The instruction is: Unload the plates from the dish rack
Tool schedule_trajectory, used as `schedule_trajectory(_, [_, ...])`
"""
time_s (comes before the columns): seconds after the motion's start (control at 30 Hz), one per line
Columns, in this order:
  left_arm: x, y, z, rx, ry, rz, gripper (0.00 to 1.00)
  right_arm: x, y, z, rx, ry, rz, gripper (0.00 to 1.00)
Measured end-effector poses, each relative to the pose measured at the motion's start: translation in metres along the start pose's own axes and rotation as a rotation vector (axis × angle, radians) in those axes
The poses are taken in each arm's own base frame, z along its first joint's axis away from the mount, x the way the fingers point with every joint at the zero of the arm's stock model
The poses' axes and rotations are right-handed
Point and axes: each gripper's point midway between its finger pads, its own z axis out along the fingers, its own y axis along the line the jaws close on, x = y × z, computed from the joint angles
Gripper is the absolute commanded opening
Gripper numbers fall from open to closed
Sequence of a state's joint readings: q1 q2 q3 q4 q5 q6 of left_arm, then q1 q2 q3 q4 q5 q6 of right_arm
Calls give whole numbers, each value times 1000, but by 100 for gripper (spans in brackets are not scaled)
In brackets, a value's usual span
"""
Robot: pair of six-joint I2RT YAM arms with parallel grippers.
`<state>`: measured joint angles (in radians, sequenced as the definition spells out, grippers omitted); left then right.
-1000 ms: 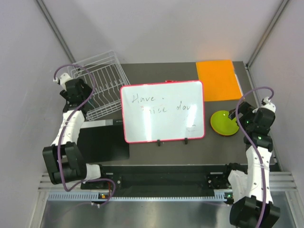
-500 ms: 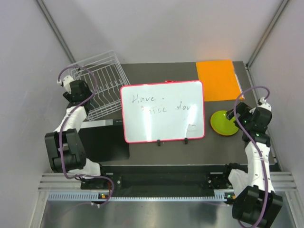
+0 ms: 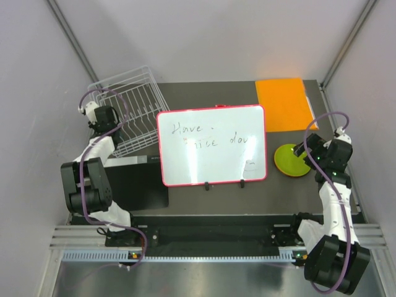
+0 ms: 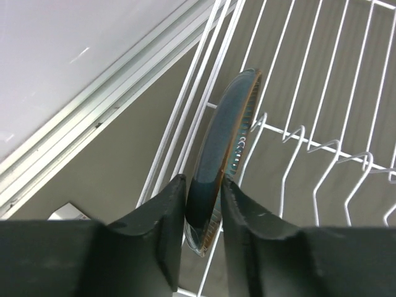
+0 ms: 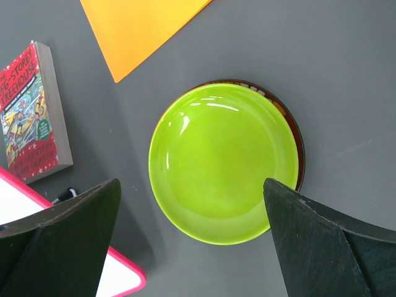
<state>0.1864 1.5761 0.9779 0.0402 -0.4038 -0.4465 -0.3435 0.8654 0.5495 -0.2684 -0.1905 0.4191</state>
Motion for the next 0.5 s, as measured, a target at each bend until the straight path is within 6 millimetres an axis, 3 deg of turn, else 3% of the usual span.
schedule_trajectory(0.13, [3, 6, 5, -23, 1, 15, 22, 1, 0, 0, -1, 3, 1, 97])
schedule_trajectory(0.23, [3, 7, 6, -27, 3, 30, 0, 1, 0, 0, -2, 4, 1, 97])
schedule_trajectory(0.5, [4, 6, 5, -9, 15, 90, 0, 1, 1, 0, -5, 5, 1, 97])
